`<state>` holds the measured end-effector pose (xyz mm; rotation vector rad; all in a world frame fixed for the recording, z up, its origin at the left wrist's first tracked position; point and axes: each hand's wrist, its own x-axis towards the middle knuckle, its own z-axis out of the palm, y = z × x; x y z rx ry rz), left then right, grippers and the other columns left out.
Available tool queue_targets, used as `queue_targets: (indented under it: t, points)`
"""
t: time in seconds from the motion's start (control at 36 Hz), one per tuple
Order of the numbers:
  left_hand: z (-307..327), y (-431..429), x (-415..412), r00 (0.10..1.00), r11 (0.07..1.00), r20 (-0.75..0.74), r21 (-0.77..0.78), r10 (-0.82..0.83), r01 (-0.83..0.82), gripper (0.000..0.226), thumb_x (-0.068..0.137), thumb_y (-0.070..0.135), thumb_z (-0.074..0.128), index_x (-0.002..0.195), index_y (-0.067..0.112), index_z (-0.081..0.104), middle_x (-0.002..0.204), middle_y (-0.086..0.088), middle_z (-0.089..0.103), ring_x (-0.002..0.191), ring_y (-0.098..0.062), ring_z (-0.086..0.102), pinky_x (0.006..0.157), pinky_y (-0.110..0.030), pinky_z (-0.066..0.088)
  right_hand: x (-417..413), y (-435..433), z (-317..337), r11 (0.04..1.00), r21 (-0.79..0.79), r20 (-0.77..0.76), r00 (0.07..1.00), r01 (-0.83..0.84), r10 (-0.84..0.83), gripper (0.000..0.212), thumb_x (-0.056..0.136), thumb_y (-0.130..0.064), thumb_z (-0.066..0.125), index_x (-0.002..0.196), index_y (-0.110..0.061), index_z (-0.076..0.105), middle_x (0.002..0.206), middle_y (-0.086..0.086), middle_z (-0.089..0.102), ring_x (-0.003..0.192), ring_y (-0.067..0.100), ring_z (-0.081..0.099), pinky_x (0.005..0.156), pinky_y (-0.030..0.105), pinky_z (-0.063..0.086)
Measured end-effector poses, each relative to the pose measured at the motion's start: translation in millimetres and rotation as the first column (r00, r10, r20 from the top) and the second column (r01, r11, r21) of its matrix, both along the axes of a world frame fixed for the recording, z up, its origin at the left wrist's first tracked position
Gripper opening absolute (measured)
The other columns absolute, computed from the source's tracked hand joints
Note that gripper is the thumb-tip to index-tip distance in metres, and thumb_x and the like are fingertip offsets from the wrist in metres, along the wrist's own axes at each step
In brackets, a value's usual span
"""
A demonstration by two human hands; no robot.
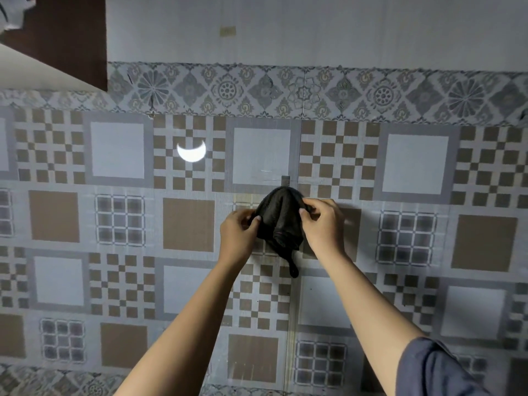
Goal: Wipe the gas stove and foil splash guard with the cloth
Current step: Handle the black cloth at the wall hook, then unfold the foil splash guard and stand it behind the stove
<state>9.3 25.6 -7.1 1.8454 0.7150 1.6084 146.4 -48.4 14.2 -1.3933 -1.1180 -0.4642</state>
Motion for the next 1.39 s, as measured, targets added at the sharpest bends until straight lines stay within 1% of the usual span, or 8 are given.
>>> queue_targets:
  t: [0.28, 0.44, 0.67, 0.92, 1.03, 1.17, 1.28, 1.39]
  points:
    - [6, -4, -4, 0.993, 0.998, -0.104, 0.026, 0.058, -0.056, 0.019, 0.090, 0.011, 0.055, 0.106, 0.007, 0.066, 0.106, -0.010, 0.062, 0.091, -0.015, 0.058, 0.072, -0.014, 0.042, -3, -4, 8, 0.994, -0.103, 0.013, 1.000, 0.021, -0.020, 0.026, 0.087, -0.010, 0.058, 0.113, -0.007, 0.064, 0.110, 0.012, 0.057, 0.102, 0.027, 0.057, 0.085, 0.024, 0.044]
    - [10, -8, -7, 0.990, 0.999, -0.132, 0.019, 0.052, -0.050, 0.021, 0.090, 0.009, 0.055, 0.108, 0.005, 0.065, 0.108, -0.010, 0.064, 0.096, -0.017, 0.060, 0.078, -0.021, 0.044, -7, -8, 13, 0.986, -0.167, 0.004, 1.000, 0.026, -0.026, 0.028, 0.089, -0.011, 0.054, 0.116, -0.008, 0.062, 0.115, 0.011, 0.055, 0.109, 0.026, 0.053, 0.091, 0.029, 0.044]
    - [20, -21, -32, 0.977, 0.994, -0.185, 0.043, 0.106, -0.100, 0.037, 0.092, 0.022, 0.056, 0.125, 0.007, 0.056, 0.128, -0.010, 0.058, 0.117, -0.021, 0.054, 0.090, -0.025, 0.041, -24, -27, 24, 0.985, -0.163, 0.094, 0.995, 0.051, -0.036, 0.029, 0.091, -0.012, 0.048, 0.116, -0.012, 0.061, 0.120, 0.008, 0.053, 0.115, 0.025, 0.049, 0.090, 0.031, 0.044]
    - [-5, -59, -116, 0.918, 0.966, -0.304, 0.103, 0.256, -0.235, 0.039, 0.093, 0.026, 0.053, 0.129, 0.011, 0.052, 0.131, -0.005, 0.055, 0.122, -0.018, 0.049, 0.098, -0.027, 0.037, -100, -46, -15, 0.963, -0.171, 0.215, 0.946, -0.209, 0.244, 0.027, 0.090, -0.008, 0.051, 0.114, -0.008, 0.063, 0.115, 0.009, 0.059, 0.108, 0.022, 0.054, 0.094, 0.028, 0.045]
    - [-63, -78, -164, 0.862, 0.952, -0.414, 0.041, 0.293, -0.305, 0.039, 0.093, 0.027, 0.053, 0.128, 0.010, 0.053, 0.130, -0.007, 0.054, 0.123, -0.020, 0.049, 0.099, -0.029, 0.037, -141, -47, -70, 0.858, -0.388, 0.152, 0.895, -0.337, 0.420, 0.031, 0.092, -0.012, 0.049, 0.121, -0.013, 0.058, 0.118, 0.006, 0.056, 0.114, 0.020, 0.049, 0.092, 0.023, 0.036]
    - [-163, -106, -227, 0.774, 0.918, -0.584, -0.116, 0.246, -0.379, 0.041, 0.090, 0.023, 0.057, 0.126, 0.005, 0.054, 0.127, -0.013, 0.056, 0.121, -0.025, 0.051, 0.101, -0.032, 0.037, -188, -51, -155, 0.603, -0.638, -0.032, 0.799, -0.479, 0.600, 0.031, 0.094, -0.015, 0.049, 0.124, -0.015, 0.056, 0.120, 0.005, 0.055, 0.116, 0.019, 0.050, 0.091, 0.019, 0.034]
    - [-239, -134, -265, 0.701, 0.885, -0.697, -0.219, 0.152, -0.410, 0.041, 0.088, 0.022, 0.059, 0.124, 0.002, 0.054, 0.122, -0.016, 0.059, 0.118, -0.027, 0.053, 0.099, -0.028, 0.035, -219, -50, -222, 0.395, -0.788, -0.113, 0.740, -0.473, 0.663, 0.031, 0.093, -0.018, 0.051, 0.123, -0.015, 0.057, 0.123, 0.008, 0.056, 0.116, 0.022, 0.050, 0.097, 0.030, 0.038]
    - [-310, -166, -293, 0.607, 0.838, -0.794, -0.310, 0.033, -0.450, 0.043, 0.086, 0.032, 0.057, 0.119, 0.004, 0.057, 0.118, -0.015, 0.059, 0.116, -0.028, 0.052, 0.097, -0.029, 0.035, -247, -56, -288, 0.198, -0.878, -0.170, 0.672, -0.435, 0.721, 0.034, 0.093, -0.021, 0.051, 0.126, -0.013, 0.055, 0.126, 0.009, 0.054, 0.119, 0.023, 0.049, 0.097, 0.029, 0.037]
